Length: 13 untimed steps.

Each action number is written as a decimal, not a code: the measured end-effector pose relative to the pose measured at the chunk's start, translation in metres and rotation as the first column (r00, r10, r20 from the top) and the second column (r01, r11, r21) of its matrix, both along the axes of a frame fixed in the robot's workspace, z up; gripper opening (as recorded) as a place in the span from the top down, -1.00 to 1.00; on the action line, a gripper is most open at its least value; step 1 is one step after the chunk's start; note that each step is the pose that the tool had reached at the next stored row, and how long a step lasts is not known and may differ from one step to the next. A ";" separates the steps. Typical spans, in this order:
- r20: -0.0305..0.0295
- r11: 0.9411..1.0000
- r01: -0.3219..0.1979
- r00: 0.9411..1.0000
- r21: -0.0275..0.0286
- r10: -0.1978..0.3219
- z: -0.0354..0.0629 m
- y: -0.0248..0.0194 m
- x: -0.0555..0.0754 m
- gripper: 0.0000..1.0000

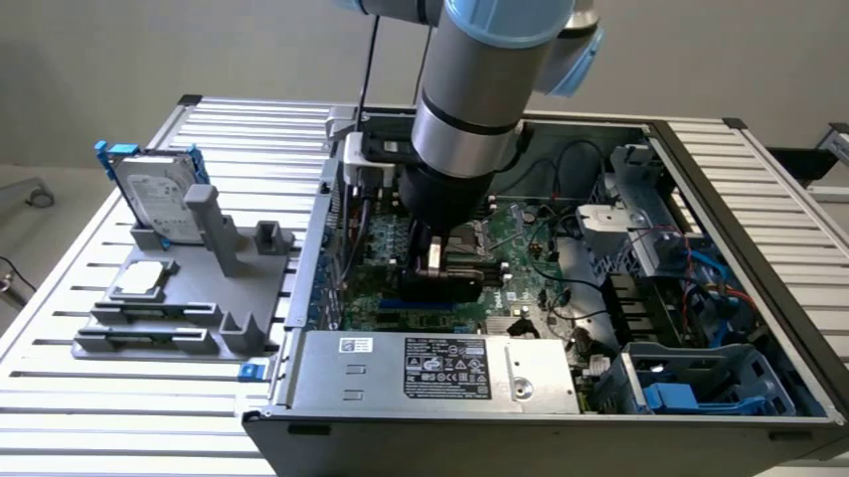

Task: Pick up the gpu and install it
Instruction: 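Insert the gpu into the slot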

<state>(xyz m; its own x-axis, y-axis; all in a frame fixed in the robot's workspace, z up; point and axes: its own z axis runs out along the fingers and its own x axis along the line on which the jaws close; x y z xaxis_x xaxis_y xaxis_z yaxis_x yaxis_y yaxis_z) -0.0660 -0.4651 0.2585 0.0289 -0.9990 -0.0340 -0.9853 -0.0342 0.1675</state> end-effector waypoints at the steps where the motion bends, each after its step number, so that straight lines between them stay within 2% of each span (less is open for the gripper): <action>1: -0.002 1.000 0.000 1.000 0.000 0.000 -0.0003 -0.0001 0.000 0.46; 8: -0.017 1.000 0.000 1.000 0.000 0.000 -0.0018 -0.0007 0.000 0.46; 13: -0.021 1.000 0.000 1.000 0.000 0.000 -0.0022 -0.0013 0.000 0.46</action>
<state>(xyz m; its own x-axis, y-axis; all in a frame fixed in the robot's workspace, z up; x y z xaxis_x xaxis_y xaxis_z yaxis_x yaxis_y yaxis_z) -0.0659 -0.4664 0.2563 0.0280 -0.9990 -0.0350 -0.9815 -0.0341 0.1885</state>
